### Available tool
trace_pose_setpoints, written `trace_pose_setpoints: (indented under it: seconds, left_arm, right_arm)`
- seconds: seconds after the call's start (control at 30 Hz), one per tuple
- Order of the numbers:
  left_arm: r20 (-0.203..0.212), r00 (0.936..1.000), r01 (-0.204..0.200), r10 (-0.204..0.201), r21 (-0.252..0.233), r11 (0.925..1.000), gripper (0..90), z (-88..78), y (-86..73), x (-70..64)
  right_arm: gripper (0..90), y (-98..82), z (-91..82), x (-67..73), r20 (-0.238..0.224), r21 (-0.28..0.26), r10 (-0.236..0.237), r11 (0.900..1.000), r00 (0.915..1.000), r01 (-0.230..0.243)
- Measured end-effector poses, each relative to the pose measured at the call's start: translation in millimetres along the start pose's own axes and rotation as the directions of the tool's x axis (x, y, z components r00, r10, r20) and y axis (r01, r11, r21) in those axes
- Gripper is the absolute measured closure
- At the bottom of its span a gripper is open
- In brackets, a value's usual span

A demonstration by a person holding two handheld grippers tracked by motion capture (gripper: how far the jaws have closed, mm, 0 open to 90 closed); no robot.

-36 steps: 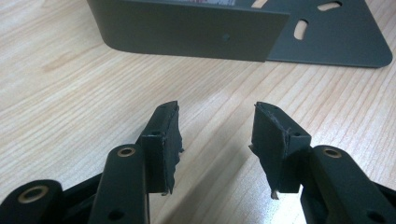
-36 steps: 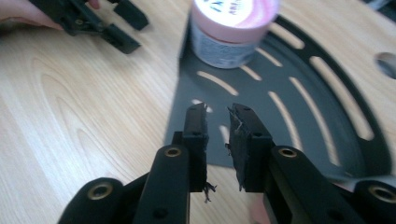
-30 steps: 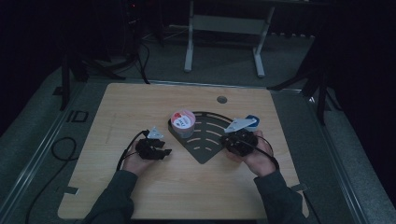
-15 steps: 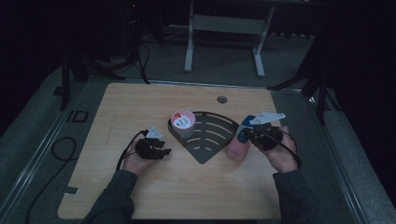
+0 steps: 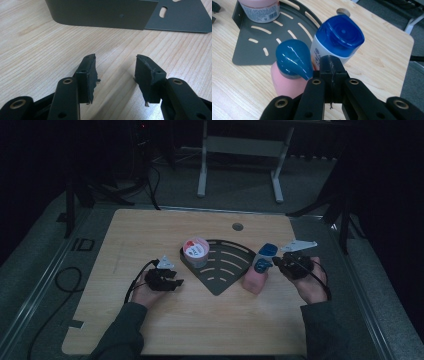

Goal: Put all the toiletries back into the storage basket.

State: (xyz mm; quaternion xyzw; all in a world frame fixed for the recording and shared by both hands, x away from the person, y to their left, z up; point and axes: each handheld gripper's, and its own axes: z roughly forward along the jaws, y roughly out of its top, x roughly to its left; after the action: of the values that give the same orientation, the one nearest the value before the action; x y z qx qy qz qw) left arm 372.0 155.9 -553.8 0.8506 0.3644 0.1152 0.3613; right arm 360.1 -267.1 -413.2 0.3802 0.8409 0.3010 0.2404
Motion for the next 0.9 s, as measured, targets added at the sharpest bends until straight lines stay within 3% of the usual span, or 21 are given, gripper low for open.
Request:
trace_pose_setpoints:
  seconds: [0.2, 0.57, 0.9]
  left_arm:
    - [0.000, 1.0000, -0.003, 0.003, 0.001, 1.0000, 51.0, 0.0, -0.2, -0.2]
    - [0.004, 1.0000, 0.002, -0.002, -0.006, 1.0000, 50.3, 0.3, -0.6, 0.1]
    - [0.007, 1.0000, 0.005, -0.005, -0.010, 0.9999, 50.0, 0.5, -0.9, 0.4]
  right_arm:
    - [89.9, -4.0, 5.0, -0.4, -0.020, 0.016, -0.006, 1.000, 0.9998, 0.006]
    - [90.0, -8.4, -0.8, 4.9, -0.020, 0.029, -0.035, 0.999, 0.9992, 0.035]
    - [89.9, -11.6, -5.9, 8.0, -0.048, 0.032, -0.066, 0.997, 0.9967, 0.067]
